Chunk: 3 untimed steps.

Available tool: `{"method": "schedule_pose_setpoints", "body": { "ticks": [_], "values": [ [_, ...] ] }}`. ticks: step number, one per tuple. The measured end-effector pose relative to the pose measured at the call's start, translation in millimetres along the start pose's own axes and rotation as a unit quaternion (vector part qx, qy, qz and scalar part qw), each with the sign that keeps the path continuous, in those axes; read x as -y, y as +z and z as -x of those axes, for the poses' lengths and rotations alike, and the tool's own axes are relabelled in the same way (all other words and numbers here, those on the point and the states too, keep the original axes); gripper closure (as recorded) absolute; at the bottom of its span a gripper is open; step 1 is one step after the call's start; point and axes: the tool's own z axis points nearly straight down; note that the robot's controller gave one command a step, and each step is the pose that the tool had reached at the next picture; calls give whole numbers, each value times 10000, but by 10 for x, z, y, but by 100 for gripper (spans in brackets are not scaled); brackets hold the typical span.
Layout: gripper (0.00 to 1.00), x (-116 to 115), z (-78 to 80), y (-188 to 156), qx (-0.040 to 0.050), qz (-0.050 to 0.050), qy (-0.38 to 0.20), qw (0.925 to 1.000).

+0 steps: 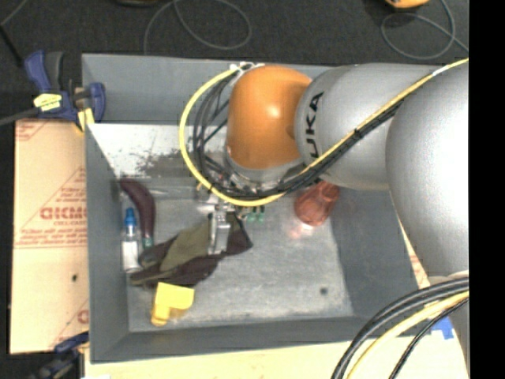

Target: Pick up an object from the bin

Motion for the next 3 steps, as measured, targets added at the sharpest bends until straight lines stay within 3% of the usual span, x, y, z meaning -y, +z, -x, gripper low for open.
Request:
{"method": "schedule_pose_setpoints", "body": {
  "ticks": [1, 2, 3],
  "values": [
    [0, 5, 16, -49, 39, 5, 12, 10000],
    [0, 4, -20, 293, 60, -3, -343, 9994],
    [100, 119, -53, 824, 51, 15, 227, 9997]
  ]
}}
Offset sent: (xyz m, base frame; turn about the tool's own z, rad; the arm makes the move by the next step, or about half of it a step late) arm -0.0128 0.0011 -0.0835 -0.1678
